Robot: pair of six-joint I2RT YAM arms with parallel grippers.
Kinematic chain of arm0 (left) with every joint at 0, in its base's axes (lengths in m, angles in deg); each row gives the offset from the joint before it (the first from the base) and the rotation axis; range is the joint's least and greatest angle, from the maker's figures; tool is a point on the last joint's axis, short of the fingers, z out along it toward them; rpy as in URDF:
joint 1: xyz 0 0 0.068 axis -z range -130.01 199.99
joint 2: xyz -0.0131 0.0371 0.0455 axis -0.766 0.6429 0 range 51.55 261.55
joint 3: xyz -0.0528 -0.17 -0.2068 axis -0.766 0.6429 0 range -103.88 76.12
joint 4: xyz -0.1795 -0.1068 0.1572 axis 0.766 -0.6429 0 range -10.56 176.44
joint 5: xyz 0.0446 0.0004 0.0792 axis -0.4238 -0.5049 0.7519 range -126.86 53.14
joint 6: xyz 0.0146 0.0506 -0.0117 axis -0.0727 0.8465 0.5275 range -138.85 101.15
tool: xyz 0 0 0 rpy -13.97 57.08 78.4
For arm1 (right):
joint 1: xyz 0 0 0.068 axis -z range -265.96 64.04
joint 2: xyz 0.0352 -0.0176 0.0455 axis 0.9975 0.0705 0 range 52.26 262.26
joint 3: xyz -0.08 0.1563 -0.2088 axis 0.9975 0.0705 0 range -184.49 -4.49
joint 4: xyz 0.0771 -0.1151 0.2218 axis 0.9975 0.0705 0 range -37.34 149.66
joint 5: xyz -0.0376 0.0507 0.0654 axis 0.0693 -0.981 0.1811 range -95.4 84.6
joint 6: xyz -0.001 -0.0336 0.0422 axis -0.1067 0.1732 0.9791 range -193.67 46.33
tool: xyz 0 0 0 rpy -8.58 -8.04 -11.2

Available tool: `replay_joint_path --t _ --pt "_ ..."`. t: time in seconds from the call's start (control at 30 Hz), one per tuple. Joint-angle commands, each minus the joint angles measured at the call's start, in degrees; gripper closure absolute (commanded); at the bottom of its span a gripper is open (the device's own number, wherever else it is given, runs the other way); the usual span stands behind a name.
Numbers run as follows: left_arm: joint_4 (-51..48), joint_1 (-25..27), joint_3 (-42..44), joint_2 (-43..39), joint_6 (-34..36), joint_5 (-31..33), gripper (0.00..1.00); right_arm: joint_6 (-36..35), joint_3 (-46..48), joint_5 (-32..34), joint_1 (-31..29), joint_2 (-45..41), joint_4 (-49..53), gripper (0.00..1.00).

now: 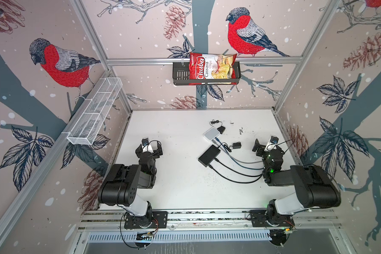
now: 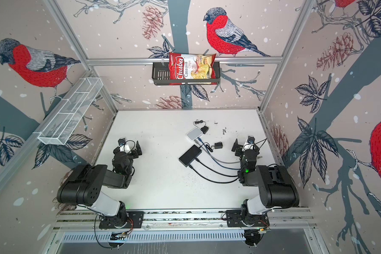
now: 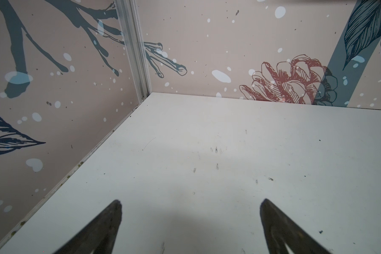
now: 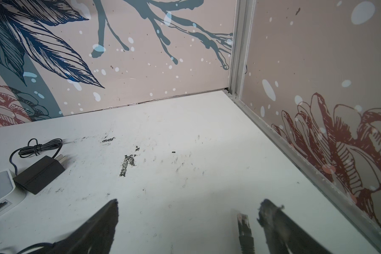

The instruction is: Insert the plug into the switch port

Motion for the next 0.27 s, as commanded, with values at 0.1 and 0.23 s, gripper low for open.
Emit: replay_joint_path --t 0.1,0.23 --pt "3.4 -0.2 0.0 0.0 0.1 0.1 0.04 0.3 -0.4 0.2 0.0 -0.1 -0.4 0.01" --pt "3.4 -0.3 0.0 0.0 0.1 0.1 0.04 0.3 -0.2 -0.1 0.0 -0.2 -0.5 0.01"
